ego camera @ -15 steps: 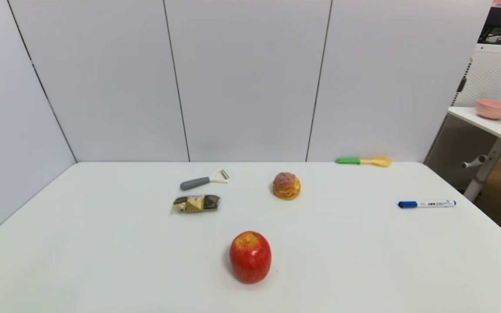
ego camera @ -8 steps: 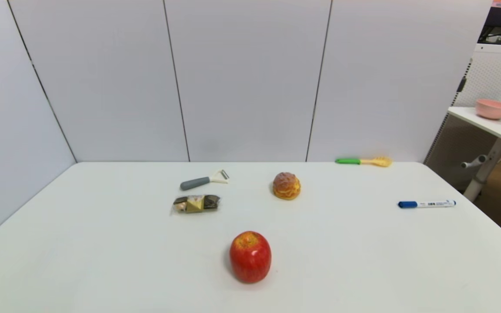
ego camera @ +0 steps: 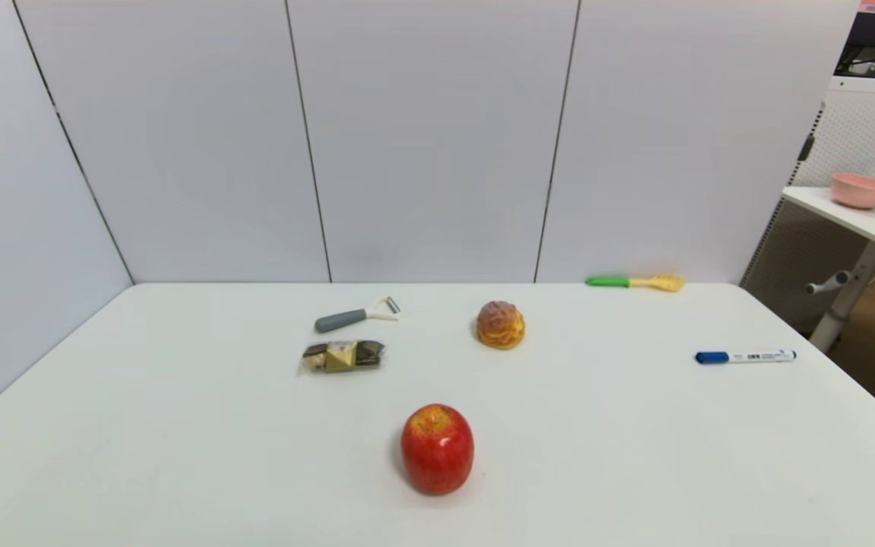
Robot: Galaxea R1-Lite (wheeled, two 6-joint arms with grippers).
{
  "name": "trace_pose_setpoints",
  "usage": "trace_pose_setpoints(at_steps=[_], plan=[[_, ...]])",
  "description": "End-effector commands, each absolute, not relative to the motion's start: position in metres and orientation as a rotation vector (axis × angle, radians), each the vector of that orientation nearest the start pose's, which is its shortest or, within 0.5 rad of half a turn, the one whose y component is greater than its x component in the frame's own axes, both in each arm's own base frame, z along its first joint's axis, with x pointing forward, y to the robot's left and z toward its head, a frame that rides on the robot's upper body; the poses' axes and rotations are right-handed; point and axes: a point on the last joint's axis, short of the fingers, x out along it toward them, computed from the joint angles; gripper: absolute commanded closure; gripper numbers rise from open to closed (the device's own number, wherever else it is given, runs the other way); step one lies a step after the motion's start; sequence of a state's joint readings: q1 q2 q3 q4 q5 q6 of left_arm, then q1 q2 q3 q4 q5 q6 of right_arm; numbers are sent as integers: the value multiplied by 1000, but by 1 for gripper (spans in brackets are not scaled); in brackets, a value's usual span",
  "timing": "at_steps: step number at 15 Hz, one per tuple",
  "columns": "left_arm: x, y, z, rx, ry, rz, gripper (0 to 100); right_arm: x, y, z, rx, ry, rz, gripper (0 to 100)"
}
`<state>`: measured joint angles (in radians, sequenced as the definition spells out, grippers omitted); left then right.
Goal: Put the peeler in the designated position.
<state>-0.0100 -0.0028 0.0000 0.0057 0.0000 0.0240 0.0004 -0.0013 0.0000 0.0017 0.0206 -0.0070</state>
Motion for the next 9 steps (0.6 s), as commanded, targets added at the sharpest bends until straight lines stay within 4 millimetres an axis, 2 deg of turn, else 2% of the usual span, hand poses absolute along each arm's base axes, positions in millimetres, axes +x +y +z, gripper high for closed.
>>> trace_pose_setpoints(at_steps=[1,9], plan=[[-23,0,75,25,6,-9,0,-23,0,75,-8,3,23,0],[-23,0,75,25,6,-11,0,-23,0,75,-8,1,23,0]])
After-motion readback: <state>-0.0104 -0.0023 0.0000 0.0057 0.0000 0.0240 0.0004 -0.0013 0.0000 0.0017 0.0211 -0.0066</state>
